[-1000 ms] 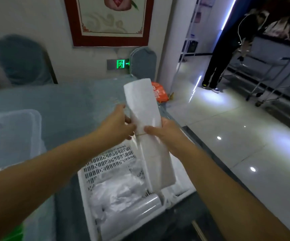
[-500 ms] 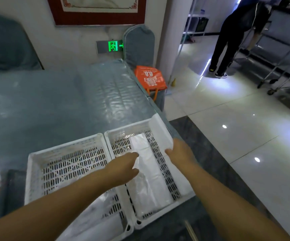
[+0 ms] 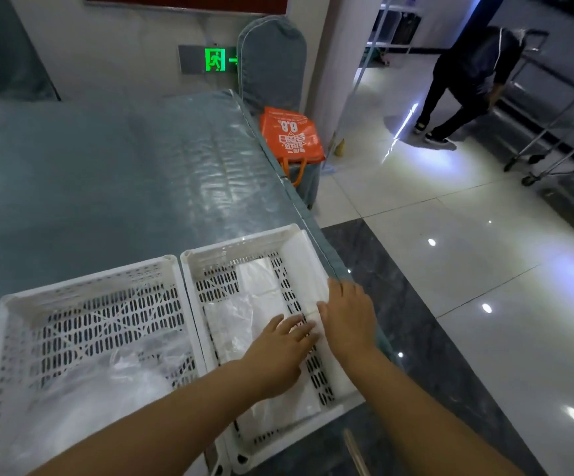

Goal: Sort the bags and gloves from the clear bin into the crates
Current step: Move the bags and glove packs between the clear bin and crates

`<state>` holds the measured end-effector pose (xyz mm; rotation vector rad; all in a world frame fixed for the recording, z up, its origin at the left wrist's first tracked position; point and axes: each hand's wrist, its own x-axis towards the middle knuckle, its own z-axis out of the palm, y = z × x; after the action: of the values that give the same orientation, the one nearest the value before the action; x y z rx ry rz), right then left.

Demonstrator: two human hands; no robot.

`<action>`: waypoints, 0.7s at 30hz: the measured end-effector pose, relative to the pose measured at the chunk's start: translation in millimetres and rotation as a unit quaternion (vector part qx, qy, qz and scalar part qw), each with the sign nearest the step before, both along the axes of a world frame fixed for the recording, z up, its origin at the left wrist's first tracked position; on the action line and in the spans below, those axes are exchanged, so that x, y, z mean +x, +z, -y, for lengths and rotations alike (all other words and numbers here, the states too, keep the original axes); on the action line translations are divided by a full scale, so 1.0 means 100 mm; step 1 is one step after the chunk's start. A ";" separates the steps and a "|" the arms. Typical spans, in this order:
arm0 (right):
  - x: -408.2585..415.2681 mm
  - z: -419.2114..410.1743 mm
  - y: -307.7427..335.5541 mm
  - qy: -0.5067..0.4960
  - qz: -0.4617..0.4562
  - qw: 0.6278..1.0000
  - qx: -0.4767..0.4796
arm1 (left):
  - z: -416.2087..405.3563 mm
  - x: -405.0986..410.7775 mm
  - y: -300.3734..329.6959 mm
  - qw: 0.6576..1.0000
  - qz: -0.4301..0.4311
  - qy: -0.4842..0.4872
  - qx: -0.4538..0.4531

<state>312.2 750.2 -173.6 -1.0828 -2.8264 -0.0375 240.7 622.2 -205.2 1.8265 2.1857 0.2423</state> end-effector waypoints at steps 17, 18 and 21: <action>-0.16 0.04 0.06 -0.046 -0.080 0.980 -0.178 | 0.07 0.09 0.00 0.997 0.012 0.078 0.001; -0.16 0.03 0.06 -0.048 -0.092 0.977 -0.188 | 0.08 0.09 -0.01 0.996 0.014 0.083 0.009; -0.15 0.01 0.05 -0.037 -0.088 0.977 -0.190 | 0.09 0.10 -0.03 0.997 0.006 0.078 0.002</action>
<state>297.5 749.0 -168.4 -1.1909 -2.6938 0.5835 250.3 613.4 -208.3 1.6525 2.3234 0.2901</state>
